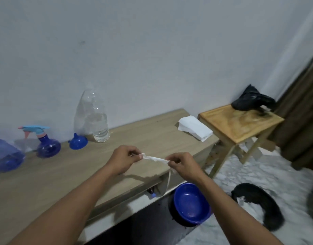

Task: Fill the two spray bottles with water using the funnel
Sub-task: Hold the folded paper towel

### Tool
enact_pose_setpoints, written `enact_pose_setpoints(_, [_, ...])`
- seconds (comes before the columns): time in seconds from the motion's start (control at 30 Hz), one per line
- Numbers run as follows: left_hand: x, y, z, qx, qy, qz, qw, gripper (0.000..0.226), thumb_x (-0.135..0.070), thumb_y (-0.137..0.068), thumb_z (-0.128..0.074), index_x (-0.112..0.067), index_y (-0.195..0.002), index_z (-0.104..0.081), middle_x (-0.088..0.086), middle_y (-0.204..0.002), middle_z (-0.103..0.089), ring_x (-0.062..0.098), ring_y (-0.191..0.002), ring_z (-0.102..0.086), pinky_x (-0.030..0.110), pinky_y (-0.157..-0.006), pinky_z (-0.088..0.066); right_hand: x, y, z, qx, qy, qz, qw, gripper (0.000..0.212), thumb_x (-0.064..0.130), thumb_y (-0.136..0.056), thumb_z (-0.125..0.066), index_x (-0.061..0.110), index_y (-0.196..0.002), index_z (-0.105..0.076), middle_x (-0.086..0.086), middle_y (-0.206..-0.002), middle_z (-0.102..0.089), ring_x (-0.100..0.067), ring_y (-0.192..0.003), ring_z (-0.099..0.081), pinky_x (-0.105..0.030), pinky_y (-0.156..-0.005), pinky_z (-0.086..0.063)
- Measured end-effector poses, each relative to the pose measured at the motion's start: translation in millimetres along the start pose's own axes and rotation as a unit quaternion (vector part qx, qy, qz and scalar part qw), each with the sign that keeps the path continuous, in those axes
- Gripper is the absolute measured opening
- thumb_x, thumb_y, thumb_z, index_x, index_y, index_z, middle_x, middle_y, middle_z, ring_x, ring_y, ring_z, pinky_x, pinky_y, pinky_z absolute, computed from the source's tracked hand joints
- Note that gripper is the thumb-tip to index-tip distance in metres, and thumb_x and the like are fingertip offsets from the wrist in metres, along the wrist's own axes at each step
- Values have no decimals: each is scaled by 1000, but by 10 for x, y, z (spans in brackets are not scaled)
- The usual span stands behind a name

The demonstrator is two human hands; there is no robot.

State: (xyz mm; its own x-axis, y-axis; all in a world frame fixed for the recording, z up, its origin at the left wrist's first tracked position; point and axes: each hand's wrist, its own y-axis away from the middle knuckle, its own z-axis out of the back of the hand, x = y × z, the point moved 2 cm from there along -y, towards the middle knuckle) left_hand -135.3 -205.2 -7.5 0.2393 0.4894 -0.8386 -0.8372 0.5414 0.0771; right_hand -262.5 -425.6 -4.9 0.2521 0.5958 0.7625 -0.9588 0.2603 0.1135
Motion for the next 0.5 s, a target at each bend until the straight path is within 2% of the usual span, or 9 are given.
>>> enact_pose_setpoints(0.1, [-384, -125, -107, 37, 92, -18, 995, 2, -13, -85, -78, -11, -86, -77, 1, -73, -72, 17, -71, -63, 34, -69, -57, 91, 219, 310, -46, -20, -14, 999, 17, 17, -96, -66, 22, -108, -78, 11, -88, -73, 3, -81, -66, -15, -70, -52])
enact_pose_setpoints(0.17, [-640, -204, -232, 69, 120, -37, 990, 6, -11, -86, -77, -6, -90, -75, 7, -79, -72, 20, -75, -65, 33, -70, -59, 114, 393, 515, -93, -35, -24, 995, 17, 16, -96, -66, 21, -108, -77, 15, -85, -71, 7, -75, -64, -9, -64, -45])
enact_pose_setpoints(0.27, [-1033, -338, -471, 127, 130, -65, 981, 7, -11, -87, -75, -7, -93, -74, 11, -85, -71, 19, -77, -66, 30, -68, -59, 65, 645, 836, -159, -49, -48, 985, 17, 16, -95, -68, 19, -109, -78, 11, -91, -73, -1, -84, -66, -17, -71, -49])
enact_pose_setpoints(0.4, [-1535, -532, -934, 192, 128, -100, 968, 13, -8, -87, -75, -7, -99, -74, 18, -92, -71, 20, -80, -67, 31, -69, -60, -162, 975, 1290, -233, -48, -91, 967, 15, 15, -96, -68, 16, -106, -79, 4, -85, -73, -6, -73, -62, -13, -59, -46])
enact_pose_setpoints(0.5, [-1859, -709, -1391, 240, 120, -125, 955, 17, -8, -85, -77, -10, -102, -74, 17, -88, -69, 21, -80, -67, 31, -69, -60, -484, 1143, 1624, -273, -43, -123, 953, 13, 16, -95, -69, 17, -102, -80, -3, -82, -73, -12, -70, -60, -30, -66, -52])
